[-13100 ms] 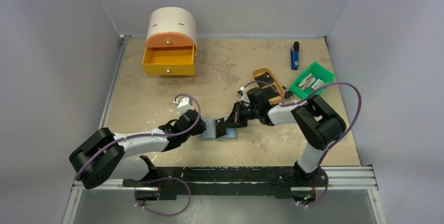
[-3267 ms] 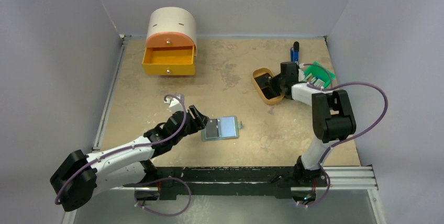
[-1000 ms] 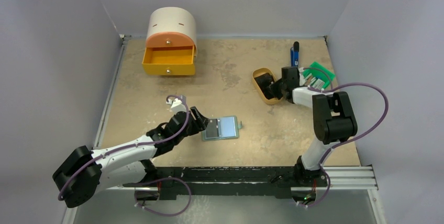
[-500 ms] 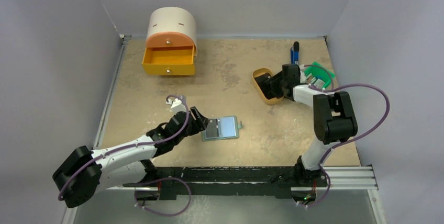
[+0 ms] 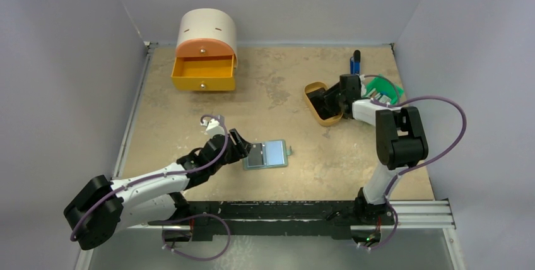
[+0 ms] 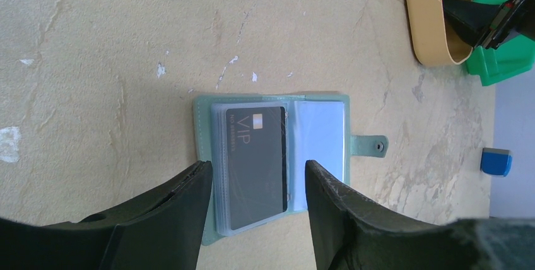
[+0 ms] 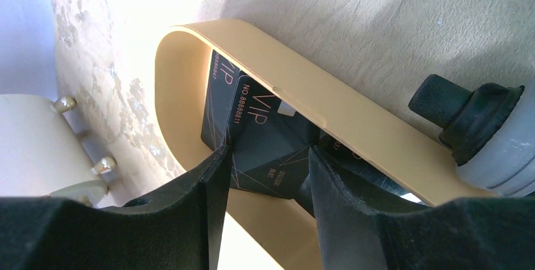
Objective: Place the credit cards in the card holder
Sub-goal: Pick up the credit card from the storage box.
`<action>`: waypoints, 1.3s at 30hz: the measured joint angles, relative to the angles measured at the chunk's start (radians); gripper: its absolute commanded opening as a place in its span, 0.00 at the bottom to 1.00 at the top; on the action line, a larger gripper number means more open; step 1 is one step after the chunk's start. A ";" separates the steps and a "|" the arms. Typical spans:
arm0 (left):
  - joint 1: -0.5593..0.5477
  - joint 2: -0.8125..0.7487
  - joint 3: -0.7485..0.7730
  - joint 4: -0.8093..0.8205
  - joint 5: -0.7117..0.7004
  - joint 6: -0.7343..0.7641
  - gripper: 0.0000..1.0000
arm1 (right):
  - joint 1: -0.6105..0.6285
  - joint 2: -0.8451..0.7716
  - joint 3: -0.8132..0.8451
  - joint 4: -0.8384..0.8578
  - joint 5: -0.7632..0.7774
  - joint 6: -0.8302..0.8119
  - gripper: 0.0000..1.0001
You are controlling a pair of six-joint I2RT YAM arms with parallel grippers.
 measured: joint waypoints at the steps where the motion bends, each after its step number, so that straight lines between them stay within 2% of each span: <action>1: 0.000 0.000 0.000 0.000 0.000 0.000 0.55 | 0.000 0.000 0.000 0.002 -0.004 0.000 0.51; 20: 0.000 0.005 0.000 0.000 0.000 0.000 0.55 | 0.000 0.000 0.095 -0.008 -0.011 -0.043 0.49; 39: 0.000 0.047 0.000 0.000 0.007 0.008 0.55 | 0.000 -0.001 0.015 -0.022 -0.011 -0.098 0.48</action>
